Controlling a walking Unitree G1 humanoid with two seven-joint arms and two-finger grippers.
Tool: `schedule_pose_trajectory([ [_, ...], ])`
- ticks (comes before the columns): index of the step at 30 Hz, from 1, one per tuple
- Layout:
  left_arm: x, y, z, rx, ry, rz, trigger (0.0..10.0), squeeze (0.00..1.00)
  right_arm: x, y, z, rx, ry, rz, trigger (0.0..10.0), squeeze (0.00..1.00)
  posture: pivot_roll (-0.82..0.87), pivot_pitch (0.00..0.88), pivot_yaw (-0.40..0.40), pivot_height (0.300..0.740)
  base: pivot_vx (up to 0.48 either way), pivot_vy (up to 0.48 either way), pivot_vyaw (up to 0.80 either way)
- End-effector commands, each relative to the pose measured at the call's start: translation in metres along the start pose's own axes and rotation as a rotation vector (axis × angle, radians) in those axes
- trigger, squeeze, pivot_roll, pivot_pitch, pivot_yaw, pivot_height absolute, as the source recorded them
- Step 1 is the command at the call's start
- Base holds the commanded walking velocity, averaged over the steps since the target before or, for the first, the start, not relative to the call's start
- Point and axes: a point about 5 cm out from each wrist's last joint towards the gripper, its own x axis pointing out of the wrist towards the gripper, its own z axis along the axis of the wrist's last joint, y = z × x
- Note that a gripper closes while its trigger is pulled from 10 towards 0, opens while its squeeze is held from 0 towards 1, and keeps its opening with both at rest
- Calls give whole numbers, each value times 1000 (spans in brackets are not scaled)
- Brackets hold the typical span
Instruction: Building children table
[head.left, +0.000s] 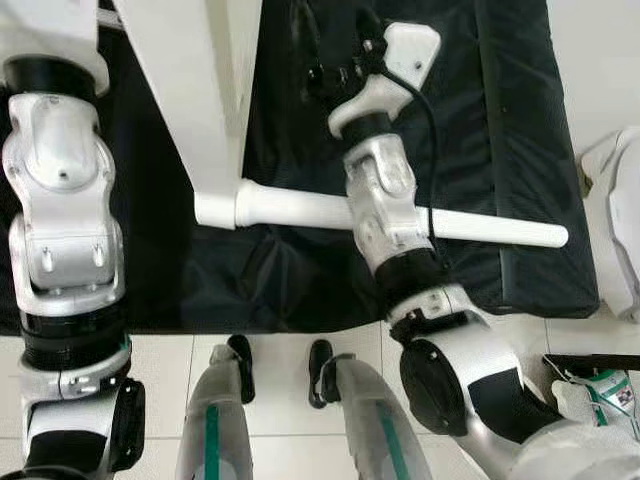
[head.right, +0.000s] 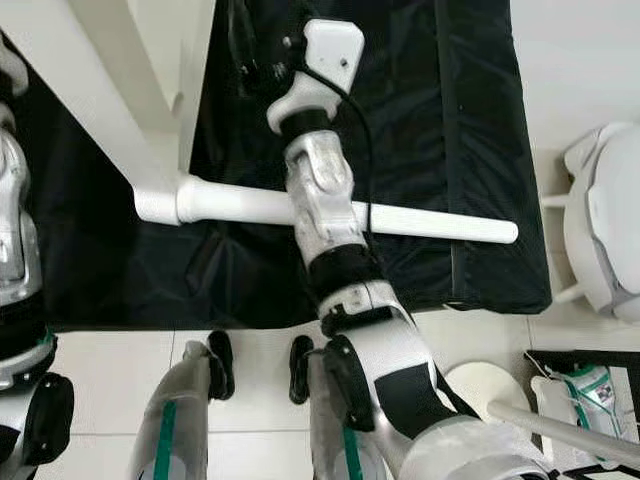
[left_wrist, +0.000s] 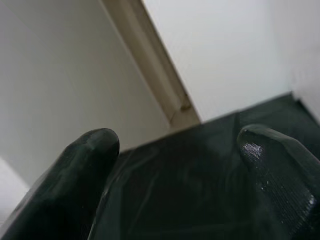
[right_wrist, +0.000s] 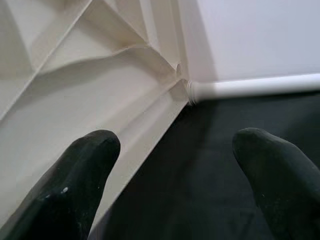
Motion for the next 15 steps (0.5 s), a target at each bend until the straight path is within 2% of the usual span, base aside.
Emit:
schedule_pose_trajectory([
  [1,-8,-3,2,28,19,15,10000,0,-6,4,-2,5,12,18,10000,0,135,336,-80,740,0,0,0],
  [5,-17,-6,4,119,49,1,10000,0,-13,-8,-1,-26,37,5,10000,0,135,330,-84,740,0,0,0],
  [9,-19,-7,5,141,56,3,10000,0,-16,-12,-1,-36,46,1,10000,0,134,326,-88,740,0,0,0],
  [12,-28,-2,3,193,135,27,10000,0,-26,-27,2,-83,76,-10,10000,0,131,310,-102,740,0,0,0],
  [15,-30,0,2,213,163,27,10000,0,-29,-30,4,-94,86,-12,10000,0,131,308,-104,740,0,0,0],
])
